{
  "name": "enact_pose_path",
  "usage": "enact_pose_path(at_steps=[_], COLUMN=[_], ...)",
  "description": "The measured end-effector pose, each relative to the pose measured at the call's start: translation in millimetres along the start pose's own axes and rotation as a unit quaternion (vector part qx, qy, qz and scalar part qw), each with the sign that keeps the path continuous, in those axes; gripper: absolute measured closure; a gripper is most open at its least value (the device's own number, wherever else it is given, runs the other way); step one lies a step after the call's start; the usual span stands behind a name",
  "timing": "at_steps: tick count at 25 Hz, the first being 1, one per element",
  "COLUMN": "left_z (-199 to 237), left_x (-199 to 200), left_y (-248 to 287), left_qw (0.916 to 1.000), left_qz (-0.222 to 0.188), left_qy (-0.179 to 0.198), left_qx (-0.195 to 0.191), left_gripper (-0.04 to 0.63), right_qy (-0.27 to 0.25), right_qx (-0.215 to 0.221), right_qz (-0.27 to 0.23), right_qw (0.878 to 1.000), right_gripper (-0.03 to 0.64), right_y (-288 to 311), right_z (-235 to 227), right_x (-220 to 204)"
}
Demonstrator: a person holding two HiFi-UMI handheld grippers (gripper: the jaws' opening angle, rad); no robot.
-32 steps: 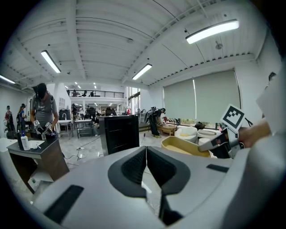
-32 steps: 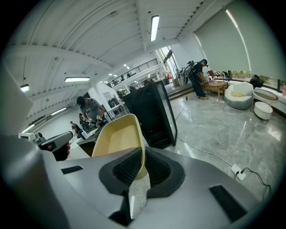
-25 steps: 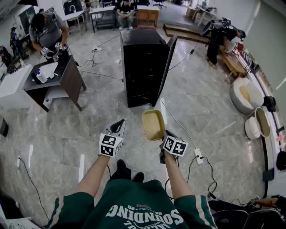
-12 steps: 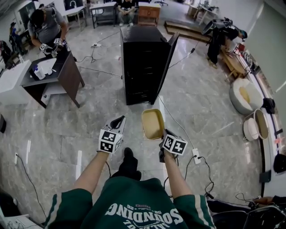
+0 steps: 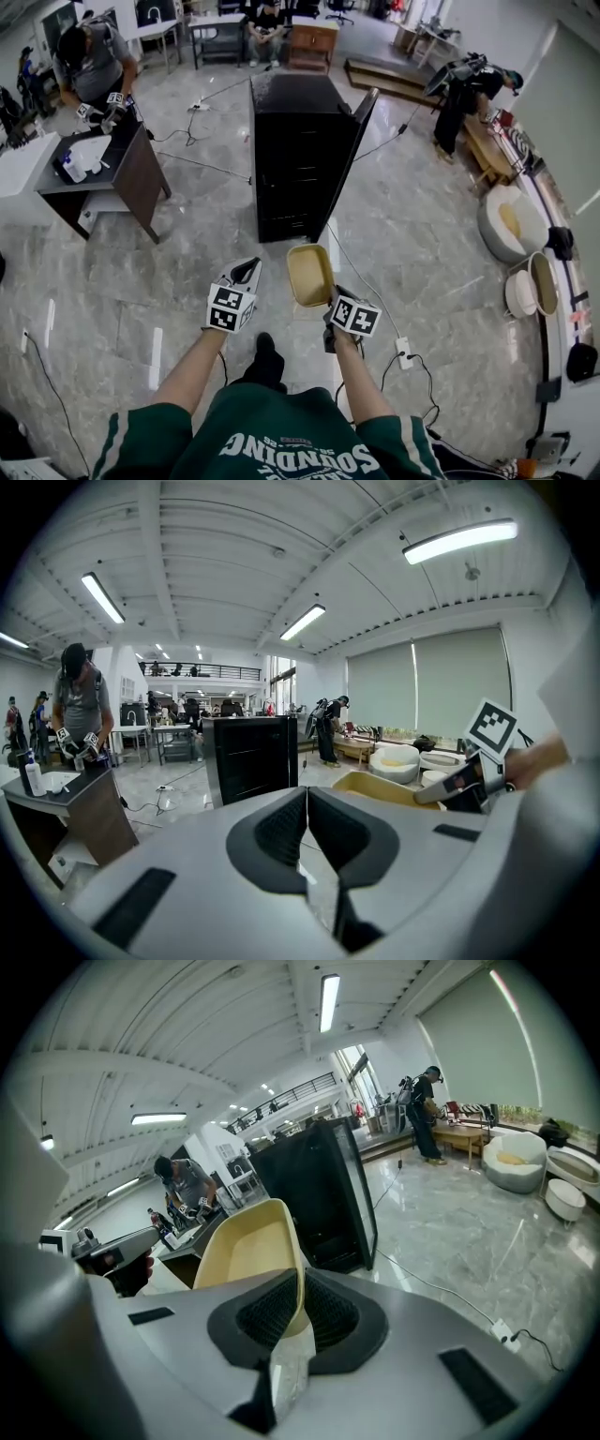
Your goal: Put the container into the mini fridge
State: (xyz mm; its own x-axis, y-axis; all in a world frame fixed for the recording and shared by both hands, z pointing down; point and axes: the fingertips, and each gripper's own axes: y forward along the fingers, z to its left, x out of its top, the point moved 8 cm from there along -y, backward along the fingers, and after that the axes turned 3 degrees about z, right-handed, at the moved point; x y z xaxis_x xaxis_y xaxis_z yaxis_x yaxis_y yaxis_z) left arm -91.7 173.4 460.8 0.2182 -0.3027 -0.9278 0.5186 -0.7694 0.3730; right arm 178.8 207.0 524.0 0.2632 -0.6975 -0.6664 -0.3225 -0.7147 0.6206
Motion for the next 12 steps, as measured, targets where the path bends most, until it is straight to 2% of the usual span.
enact_pose_path(at_steps=[7,12], left_z=[37.5,56.1], left_x=[24.3,34.2], left_y=[50.8,74.9], left_qw=[1.0,1.0], left_qz=[-0.004,0.001], left_qy=[-0.003,-0.006], left_qx=[0.003,-0.003], left_gripper=[0.58,0.58], right_qy=[-0.013,-0.012], right_qx=[0.006,0.004], right_qz=[-0.004,0.003], right_qw=[1.0,1.0], right_gripper=[0.569,0.569], right_y=[44.8,68.5], right_z=[2.5,6.1], right_x=[55.7,77.6])
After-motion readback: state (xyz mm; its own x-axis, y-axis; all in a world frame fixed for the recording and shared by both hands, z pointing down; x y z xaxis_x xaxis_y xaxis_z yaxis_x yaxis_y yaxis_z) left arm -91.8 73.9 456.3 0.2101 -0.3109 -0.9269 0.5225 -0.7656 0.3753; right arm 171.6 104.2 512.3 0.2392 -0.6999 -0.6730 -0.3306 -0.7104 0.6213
